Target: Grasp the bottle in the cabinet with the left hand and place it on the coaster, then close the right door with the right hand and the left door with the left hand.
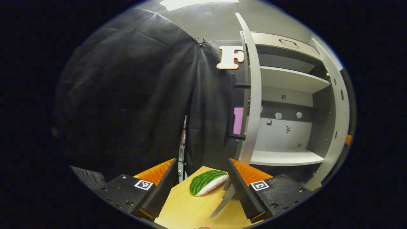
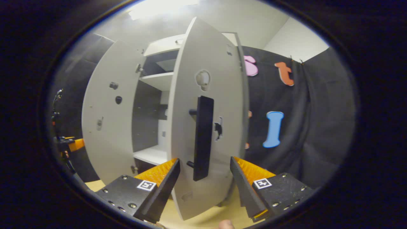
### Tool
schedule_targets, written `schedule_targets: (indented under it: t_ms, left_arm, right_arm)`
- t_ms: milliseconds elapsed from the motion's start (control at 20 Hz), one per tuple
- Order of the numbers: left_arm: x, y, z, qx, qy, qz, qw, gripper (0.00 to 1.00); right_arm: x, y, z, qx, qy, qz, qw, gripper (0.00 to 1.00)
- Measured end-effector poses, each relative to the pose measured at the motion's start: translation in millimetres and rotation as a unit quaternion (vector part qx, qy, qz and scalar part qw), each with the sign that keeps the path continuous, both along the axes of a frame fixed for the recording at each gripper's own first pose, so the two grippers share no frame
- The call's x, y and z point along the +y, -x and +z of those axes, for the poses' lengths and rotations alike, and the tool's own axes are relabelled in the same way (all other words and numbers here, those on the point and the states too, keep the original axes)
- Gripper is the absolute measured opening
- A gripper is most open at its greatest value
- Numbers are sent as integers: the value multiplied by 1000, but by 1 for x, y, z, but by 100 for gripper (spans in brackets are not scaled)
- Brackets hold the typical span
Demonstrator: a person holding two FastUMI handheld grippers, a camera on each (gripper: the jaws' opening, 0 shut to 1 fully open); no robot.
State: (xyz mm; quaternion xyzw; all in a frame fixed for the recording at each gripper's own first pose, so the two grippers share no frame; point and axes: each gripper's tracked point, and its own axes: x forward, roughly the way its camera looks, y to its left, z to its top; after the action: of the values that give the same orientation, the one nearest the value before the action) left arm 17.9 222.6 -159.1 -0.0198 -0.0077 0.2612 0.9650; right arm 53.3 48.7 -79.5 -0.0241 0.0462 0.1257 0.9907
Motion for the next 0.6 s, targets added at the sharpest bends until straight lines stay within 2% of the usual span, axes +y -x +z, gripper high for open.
schedule_targets:
  t_ms: [50,100,150,200,250,300,400,600]
  left_arm:
    - [2,-5,1,-1,-4,-8,1000,89]
    - [-2,-5,0,-3,2,-17,1000,93]
    - [-4,-6,1,-8,13,-27,1000,92]
    - [-8,-4,-2,-9,23,-32,999,90]
    - [-10,-5,-2,-11,29,-36,999,84]
    - [-10,-7,-3,-11,33,-39,999,89]
    - [-14,-8,-1,-16,35,-53,998,89]
    - [-39,-18,-2,-15,43,-121,992,87]
  right_arm:
    - [17,-2,8,-9,-6,10,1000,96]
    - [29,-3,10,-15,-12,21,1000,94]
    - [36,-1,14,-19,-14,27,999,96]
    - [38,0,15,-20,-16,30,999,96]
    - [36,1,15,-17,-17,30,999,96]
    - [35,2,12,-13,-21,25,999,96]
    - [23,1,12,-7,-28,10,1000,94]
    - [-14,4,15,-7,-24,-24,999,96]
